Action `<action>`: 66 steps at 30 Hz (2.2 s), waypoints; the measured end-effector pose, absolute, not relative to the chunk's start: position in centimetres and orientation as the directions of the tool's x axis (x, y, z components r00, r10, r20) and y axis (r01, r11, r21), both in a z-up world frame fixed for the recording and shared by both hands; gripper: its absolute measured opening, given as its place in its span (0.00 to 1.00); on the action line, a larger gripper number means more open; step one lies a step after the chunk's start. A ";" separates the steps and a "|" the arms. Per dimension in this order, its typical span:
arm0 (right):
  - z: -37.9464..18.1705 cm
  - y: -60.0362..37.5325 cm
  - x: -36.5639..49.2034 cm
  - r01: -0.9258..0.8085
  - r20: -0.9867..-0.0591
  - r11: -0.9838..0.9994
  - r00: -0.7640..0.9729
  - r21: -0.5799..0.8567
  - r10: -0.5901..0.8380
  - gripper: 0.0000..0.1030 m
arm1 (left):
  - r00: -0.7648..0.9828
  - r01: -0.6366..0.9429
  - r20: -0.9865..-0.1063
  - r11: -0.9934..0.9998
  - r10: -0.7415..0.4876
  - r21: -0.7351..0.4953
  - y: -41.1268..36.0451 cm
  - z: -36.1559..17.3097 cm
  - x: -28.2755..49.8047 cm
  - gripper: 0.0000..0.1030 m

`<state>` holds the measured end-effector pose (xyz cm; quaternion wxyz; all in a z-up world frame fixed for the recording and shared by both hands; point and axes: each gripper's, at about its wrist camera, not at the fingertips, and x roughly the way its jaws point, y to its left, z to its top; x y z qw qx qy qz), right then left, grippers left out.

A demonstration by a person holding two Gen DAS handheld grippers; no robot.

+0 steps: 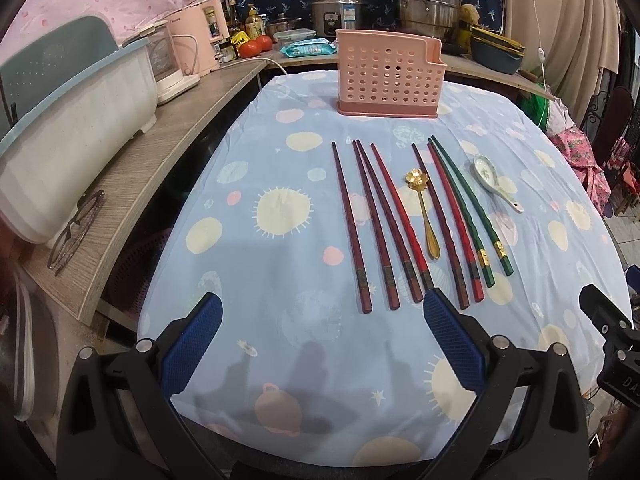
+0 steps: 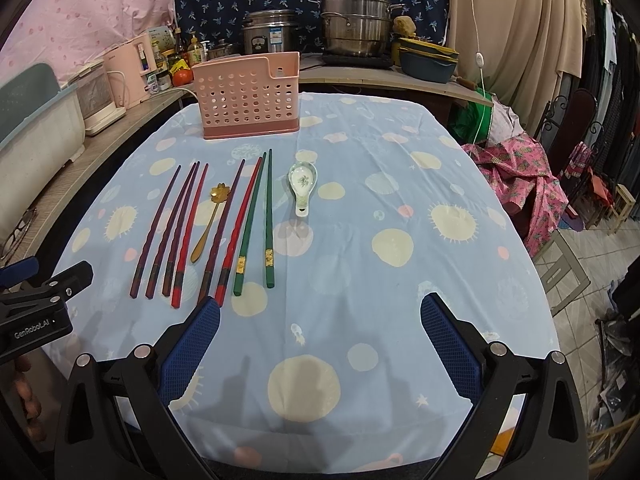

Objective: Organize utensils

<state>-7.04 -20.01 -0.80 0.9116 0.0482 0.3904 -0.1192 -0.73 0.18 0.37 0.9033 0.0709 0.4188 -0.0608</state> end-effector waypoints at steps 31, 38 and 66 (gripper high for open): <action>-2.9 -21.7 -2.0 0.286 -0.779 0.955 0.615 0.080 -0.119 0.93 | 0.524 0.162 -0.847 0.987 -0.087 -0.001 0.4 -5.0 5.6 0.87; -3.0 -22.0 -0.5 0.280 -0.778 0.957 0.618 0.079 -0.117 0.91 | 0.472 0.199 -0.870 0.979 -0.143 -0.053 0.1 -6.1 6.0 0.58; -7.7 -24.9 9.2 0.276 -0.817 0.914 0.569 0.299 0.095 0.14 | 0.434 0.249 -0.867 0.957 -0.246 -0.147 0.0 -6.4 7.0 0.08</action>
